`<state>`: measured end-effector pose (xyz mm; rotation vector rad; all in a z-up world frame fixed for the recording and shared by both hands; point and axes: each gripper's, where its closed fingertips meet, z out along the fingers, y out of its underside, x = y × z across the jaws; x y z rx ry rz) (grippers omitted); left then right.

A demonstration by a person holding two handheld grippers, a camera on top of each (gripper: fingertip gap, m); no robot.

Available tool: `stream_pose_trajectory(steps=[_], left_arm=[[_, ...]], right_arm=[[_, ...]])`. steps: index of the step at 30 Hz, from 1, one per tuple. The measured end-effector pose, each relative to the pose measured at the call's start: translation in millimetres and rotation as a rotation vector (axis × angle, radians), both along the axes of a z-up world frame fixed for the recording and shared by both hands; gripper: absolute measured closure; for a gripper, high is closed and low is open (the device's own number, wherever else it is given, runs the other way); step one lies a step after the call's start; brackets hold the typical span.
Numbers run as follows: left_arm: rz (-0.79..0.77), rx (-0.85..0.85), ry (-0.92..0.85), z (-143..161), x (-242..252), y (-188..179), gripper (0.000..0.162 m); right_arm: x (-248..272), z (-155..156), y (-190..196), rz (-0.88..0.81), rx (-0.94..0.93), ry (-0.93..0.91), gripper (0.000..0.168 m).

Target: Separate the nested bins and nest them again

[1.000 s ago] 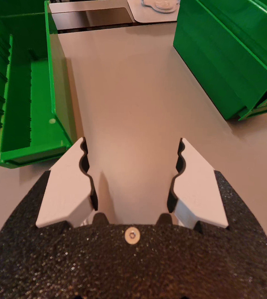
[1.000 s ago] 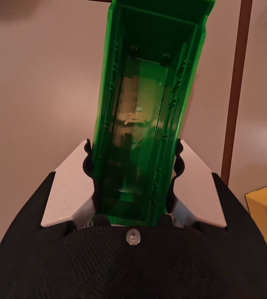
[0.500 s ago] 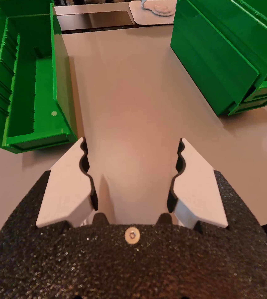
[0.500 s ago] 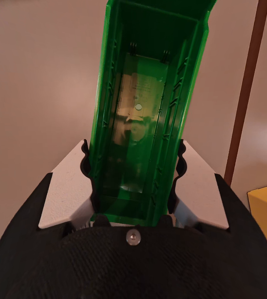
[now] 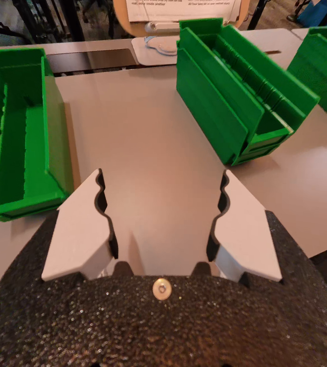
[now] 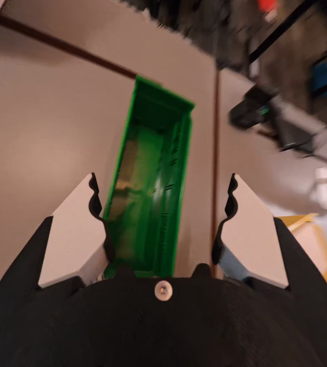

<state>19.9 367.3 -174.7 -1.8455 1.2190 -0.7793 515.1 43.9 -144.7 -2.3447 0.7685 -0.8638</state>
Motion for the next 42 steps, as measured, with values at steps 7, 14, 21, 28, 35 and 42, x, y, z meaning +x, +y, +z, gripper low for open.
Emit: stream_pose_trajectory(steps=[7, 14, 21, 28, 35, 42], left_arm=[[-0.043, -0.164, -0.065, 55, 68, -19, 0.039], [-0.06, -0.175, 0.127, 62, 165, -37, 0.038], [-0.008, -0.141, 0.479, 23, 241, -40, 0.036], [0.049, -0.2, 0.669, -6, 270, -35, 0.029], [0.091, -0.23, 0.74, -25, 268, -27, 0.025], [0.083, -0.287, 0.783, -27, 268, -37, 0.046]], right_arm=[[-65, 75, 21, 0.173, 0.19, -0.569, 0.041], [-133, 32, 47, 0.231, 0.58, -0.426, 0.025], [-142, 17, 59, 0.271, 0.618, -0.379, 0.028], [-140, -5, 65, 0.289, 0.606, -0.274, 0.031], [-147, -9, 75, 0.327, 0.611, -0.245, 0.033], [-154, -8, 80, 0.356, 0.584, -0.248, 0.035]])
